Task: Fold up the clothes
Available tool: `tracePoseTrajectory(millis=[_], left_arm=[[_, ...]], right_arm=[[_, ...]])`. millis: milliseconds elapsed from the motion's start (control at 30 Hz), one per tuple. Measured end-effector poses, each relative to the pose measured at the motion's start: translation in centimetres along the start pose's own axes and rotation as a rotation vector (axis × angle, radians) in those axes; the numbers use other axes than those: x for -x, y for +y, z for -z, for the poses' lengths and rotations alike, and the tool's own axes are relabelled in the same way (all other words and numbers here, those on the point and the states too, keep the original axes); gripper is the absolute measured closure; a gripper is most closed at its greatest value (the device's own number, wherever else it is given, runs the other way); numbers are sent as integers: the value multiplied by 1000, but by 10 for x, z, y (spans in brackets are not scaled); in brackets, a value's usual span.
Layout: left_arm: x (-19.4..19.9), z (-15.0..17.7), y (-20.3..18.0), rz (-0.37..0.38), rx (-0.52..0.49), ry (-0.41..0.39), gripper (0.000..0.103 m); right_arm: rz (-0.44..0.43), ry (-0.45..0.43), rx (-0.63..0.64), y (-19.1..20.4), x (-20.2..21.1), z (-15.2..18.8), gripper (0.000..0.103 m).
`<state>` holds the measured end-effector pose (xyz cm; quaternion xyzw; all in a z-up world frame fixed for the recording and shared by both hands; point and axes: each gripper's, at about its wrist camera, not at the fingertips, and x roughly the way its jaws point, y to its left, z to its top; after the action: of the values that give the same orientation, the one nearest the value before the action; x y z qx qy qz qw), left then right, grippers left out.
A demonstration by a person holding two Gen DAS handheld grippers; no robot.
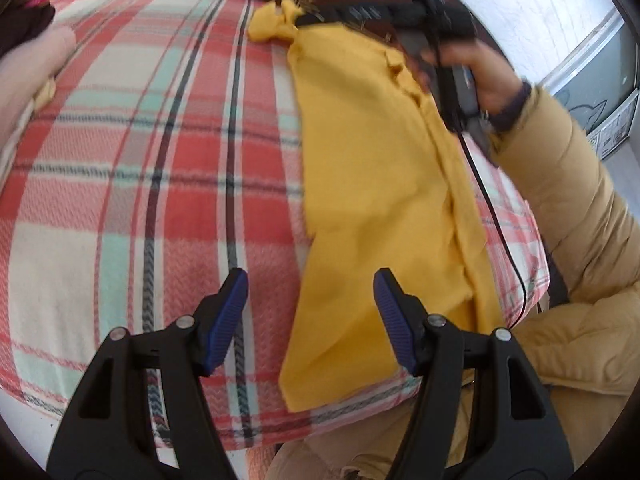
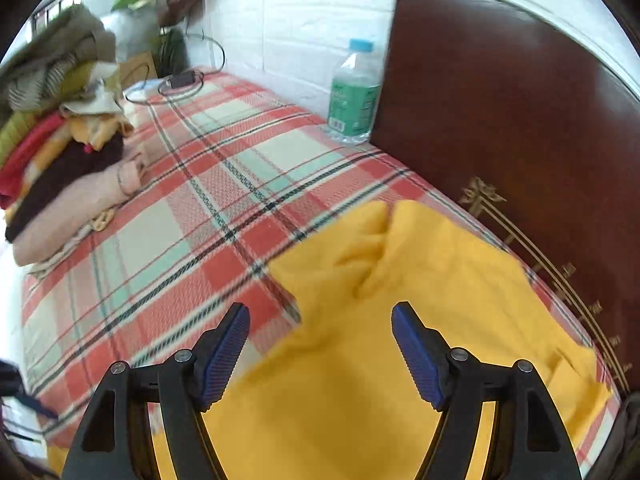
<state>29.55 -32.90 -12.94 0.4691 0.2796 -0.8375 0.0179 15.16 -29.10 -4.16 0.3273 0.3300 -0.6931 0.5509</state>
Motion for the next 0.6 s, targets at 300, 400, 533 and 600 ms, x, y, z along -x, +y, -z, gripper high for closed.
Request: tracePoseTrajectory(millis=[300,400,533,600], left_arm=[[-10,15,-22,83,-84,48,24],[-13,13,-25,107,-85,58,38],[-19,11,-36,70,-124,76,80],[-18,10,-40,70,-135,67,86]], right_arm=[[18,57,-97,-5,-50,-12,26],[16,68,-150,-14,-60,-12,40],[-12,67,-247,-30,-66,-12,86],[-94,16,-344,-46,-54,-9,87]])
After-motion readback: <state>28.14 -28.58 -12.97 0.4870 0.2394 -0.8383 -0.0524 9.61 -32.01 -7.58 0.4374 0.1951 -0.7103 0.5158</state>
